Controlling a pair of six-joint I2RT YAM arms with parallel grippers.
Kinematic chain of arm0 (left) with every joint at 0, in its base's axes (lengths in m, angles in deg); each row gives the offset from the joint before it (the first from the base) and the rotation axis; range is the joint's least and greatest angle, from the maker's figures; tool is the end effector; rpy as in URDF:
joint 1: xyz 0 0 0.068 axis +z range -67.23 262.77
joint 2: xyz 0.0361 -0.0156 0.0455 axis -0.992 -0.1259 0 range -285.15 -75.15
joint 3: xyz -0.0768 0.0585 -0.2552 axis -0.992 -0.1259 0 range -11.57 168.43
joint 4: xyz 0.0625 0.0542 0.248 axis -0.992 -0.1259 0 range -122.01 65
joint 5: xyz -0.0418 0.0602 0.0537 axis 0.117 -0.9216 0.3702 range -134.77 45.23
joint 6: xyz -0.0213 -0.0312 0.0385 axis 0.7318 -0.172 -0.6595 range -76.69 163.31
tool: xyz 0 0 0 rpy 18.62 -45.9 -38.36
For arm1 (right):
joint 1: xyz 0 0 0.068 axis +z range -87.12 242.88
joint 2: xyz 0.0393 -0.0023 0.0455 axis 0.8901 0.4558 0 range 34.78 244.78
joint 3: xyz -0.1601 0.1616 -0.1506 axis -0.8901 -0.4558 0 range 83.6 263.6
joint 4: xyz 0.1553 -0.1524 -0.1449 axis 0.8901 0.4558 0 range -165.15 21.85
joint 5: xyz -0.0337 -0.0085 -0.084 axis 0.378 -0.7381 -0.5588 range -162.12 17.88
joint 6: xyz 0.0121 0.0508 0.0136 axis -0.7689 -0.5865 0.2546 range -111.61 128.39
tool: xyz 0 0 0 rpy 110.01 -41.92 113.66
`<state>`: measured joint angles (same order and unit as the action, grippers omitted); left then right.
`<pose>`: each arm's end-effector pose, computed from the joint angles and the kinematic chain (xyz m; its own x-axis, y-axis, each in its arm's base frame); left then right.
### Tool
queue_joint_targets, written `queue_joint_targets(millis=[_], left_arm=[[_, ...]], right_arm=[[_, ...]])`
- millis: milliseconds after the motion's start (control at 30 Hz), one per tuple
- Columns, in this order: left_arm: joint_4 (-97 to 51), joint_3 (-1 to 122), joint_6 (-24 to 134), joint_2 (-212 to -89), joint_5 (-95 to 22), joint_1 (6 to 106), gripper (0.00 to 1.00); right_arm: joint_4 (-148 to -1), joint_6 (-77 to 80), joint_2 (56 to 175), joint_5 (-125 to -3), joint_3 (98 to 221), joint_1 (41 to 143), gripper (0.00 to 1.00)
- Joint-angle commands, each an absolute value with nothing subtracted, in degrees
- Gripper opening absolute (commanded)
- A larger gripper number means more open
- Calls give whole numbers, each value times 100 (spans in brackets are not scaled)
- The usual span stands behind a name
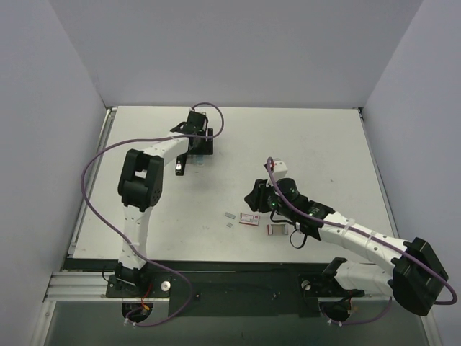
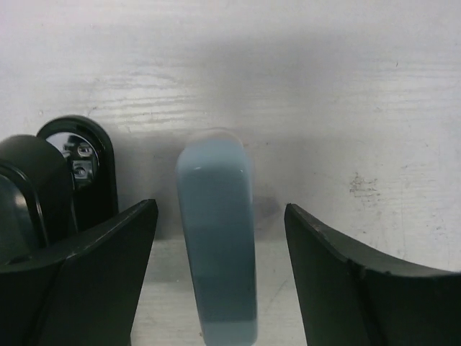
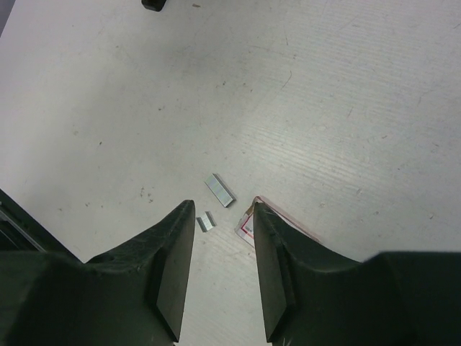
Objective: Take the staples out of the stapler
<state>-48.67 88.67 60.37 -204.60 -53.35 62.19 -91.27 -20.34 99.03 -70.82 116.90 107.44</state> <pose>0.4670 -0.1696 0.1631 -0.7908 -0.0130 -0.6119 0.0327 0.9975 -0.0634 0.1791 0.1775 0.2486 -0.5047 0.1776 -0.8448 -0.5410 0.6975 0.4699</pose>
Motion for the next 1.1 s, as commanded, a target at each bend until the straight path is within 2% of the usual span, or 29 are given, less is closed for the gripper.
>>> queue_joint_targets(millis=[0,400,833,1067], left_arm=[[-4882,8695,6019,-19838,-5452,6167,84],[-4663,8309,5983,-18775,-5637,5948,86],[-4267,6597,6484,-16728,-5444,5456,85],[-4845,5936,6555,-15470,-5181,5131,85]], right_arm=[[-9080,-2079,9683,-7028,11884,10709,35],[-8852,-2044,9464,-7062,11946,10815,37],[-7104,-1999,8866,-7977,12148,10780,41],[-6207,-2245,8716,-8170,12105,10780,44]])
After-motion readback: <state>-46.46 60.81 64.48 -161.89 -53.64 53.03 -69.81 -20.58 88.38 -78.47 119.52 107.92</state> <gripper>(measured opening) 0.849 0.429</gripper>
